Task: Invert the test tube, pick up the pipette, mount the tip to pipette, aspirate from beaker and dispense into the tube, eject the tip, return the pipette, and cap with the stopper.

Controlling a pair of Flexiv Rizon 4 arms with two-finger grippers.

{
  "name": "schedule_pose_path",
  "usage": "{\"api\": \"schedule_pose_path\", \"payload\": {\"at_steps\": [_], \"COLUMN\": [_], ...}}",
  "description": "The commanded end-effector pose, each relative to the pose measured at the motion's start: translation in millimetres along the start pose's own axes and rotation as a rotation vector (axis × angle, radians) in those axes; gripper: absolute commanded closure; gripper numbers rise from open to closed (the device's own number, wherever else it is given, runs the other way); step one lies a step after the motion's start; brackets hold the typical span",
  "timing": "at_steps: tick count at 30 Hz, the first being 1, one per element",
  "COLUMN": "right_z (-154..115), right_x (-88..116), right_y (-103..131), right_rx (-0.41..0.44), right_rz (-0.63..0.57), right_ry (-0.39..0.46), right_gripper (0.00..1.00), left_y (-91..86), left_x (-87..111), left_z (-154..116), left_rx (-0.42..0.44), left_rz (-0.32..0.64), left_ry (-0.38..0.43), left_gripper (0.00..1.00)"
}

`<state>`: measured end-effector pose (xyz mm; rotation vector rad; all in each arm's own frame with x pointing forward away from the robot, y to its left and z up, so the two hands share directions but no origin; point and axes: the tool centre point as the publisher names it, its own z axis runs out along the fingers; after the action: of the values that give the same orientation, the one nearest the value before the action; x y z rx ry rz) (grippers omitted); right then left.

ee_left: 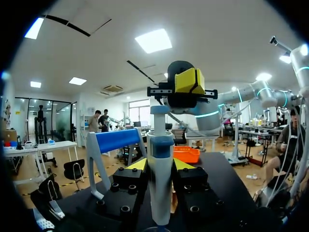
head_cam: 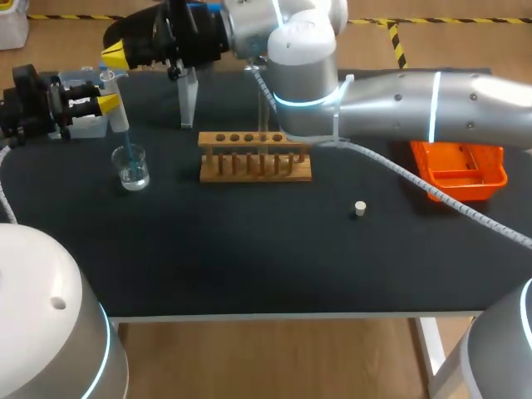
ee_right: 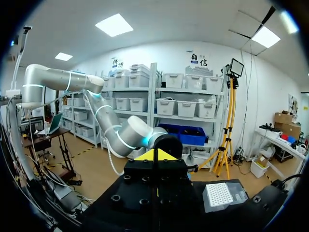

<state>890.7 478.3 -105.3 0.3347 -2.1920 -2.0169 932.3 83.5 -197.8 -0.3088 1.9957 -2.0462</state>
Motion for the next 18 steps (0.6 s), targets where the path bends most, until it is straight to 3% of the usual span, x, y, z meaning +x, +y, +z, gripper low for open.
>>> {"api": "schedule_pose_path", "payload": {"at_steps": [1,18], "right_z": [10,25], "right_x": [-6,-24], "right_y": [-7,-15], "right_rx": [-0.014,-0.048], "right_rz": [0.003,0.035], "right_ry": [0.004,-0.019], "right_gripper": [1.0,1.0], "left_y": [0.5,0.5], "left_x": [-0.6,-0.6], "left_z": [-1,-1], "left_rx": [0.002,0.002], "left_rz": [0.001,0.001], "left_ry": [0.004,0.004], "left_gripper": [1.0,1.0]}}
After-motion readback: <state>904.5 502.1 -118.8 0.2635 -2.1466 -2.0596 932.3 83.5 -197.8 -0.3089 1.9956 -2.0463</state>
